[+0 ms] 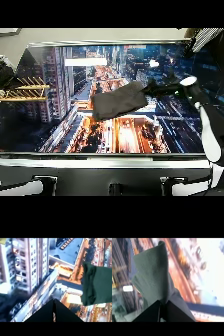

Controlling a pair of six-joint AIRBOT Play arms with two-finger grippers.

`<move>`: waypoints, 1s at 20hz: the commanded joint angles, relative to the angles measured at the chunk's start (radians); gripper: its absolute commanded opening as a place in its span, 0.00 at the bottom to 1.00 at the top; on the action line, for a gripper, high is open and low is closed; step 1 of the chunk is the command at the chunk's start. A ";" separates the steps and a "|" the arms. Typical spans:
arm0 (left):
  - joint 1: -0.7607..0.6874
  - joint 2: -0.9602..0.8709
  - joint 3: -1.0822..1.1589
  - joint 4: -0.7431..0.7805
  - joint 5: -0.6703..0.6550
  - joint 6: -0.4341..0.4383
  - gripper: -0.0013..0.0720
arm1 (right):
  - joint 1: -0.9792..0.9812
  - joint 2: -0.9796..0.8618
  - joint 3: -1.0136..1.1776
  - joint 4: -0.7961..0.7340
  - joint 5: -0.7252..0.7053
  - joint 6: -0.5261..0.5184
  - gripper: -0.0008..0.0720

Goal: Fold the clothes and pants, and hang the long-sleeved shirts on hangers.

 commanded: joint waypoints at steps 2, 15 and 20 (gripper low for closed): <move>0.001 0.000 0.001 0.000 0.000 0.000 0.04 | -0.167 0.001 0.133 -0.051 0.015 0.094 0.06; 0.001 0.000 0.001 0.000 -0.004 -0.034 0.04 | -0.663 0.027 0.278 -0.254 0.063 0.388 0.05; 0.001 0.000 0.001 0.000 -0.004 -0.034 0.04 | -0.769 0.079 0.277 -0.618 0.291 0.493 0.05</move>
